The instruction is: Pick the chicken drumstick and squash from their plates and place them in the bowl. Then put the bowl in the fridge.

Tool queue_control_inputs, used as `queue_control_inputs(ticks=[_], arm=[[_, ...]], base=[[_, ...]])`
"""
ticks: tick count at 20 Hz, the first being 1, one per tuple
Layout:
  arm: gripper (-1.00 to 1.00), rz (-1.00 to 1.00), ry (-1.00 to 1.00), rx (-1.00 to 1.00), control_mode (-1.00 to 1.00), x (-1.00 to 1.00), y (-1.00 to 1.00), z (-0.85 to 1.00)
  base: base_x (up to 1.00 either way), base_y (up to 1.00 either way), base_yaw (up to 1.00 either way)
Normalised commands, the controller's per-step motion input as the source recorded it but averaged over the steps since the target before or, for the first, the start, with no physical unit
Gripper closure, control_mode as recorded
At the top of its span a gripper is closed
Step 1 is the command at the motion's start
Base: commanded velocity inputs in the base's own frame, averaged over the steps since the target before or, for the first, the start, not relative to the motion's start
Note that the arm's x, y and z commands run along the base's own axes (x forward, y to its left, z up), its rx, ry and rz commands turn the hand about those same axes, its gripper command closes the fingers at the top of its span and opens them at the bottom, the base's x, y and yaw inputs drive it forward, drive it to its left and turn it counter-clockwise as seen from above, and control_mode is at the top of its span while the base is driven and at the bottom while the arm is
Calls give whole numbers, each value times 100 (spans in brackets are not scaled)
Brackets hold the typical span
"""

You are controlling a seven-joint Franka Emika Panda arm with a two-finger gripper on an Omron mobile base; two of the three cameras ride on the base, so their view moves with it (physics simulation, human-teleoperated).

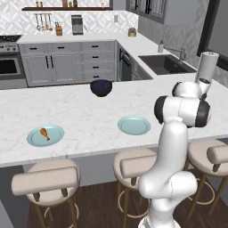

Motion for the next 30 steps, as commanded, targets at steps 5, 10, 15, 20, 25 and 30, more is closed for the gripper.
queue_control_inputs(ticks=[5, 10, 15, 20, 25, 30], arm=[[100, 0, 13, 0, -100, 56, 6, -43], [100, 0, 14, 0, -100, 51, 3, -40], [100, 1, 8, 0, -100, 12, -9, -30], [-100, 0, 1, 0, -100, -18, 10, -7], [-100, 0, 0, 0, -100, -29, 9, -2], [-100, 0, 0, 0, -100, -35, 14, 32]], base=[[0, 0, 0], [0, 0, 0], [0, 0, 0], [0, 0, 0], [0, 0, 0], [0, 0, 0]])
